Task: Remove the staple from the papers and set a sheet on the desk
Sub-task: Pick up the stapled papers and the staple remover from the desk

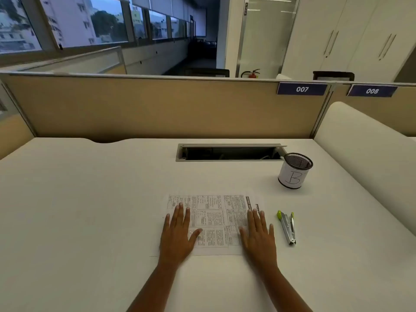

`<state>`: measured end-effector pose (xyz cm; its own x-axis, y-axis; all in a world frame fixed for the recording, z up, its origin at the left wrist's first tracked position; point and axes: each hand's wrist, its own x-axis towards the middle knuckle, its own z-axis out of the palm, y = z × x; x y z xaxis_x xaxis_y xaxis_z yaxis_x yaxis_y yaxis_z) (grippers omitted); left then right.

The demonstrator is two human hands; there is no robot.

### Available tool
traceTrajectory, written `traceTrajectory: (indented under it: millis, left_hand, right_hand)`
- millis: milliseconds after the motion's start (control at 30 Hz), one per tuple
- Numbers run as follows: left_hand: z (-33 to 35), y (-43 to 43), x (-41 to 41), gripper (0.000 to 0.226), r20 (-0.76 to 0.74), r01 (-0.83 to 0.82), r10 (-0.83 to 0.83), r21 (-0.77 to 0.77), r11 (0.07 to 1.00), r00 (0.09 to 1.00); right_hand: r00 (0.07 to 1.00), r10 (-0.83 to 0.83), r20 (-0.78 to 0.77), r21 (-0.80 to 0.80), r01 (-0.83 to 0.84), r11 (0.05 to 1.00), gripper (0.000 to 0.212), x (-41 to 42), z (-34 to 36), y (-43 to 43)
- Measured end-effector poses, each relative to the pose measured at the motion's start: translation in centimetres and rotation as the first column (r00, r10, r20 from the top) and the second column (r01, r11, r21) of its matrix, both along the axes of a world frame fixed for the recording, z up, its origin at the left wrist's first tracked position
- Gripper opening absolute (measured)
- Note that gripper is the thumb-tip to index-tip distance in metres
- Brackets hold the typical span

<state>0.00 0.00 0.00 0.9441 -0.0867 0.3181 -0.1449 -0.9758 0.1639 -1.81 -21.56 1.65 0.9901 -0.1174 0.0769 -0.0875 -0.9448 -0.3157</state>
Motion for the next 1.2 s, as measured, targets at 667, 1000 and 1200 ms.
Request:
traceTrajectory:
  millis: [667, 1000, 1200]
  left_hand:
    - [-0.5, -0.3, -0.4, 0.068, -0.199, -0.038, 0.015, -0.113, 0.993, 0.980]
    - [-0.1, -0.3, -0.4, 0.068, -0.232, -0.022, 0.003, -0.078, 0.997, 0.973]
    - [0.3, -0.4, -0.5, 0.068, -0.276, -0.040, 0.011, -0.098, 0.994, 0.961]
  right_hand:
    - [0.951, -0.280, -0.130, 0.130, 0.296, 0.946, 0.077, -0.3, 2.2, 0.2]
    - [0.888, -0.389, -0.246, 0.415, 0.459, 0.786, 0.049, 2.5, 3.3, -1.7]
    - [0.895, -0.357, -0.268, 0.560, 0.447, 0.698, 0.042, 3.3, 3.6, -3.6]
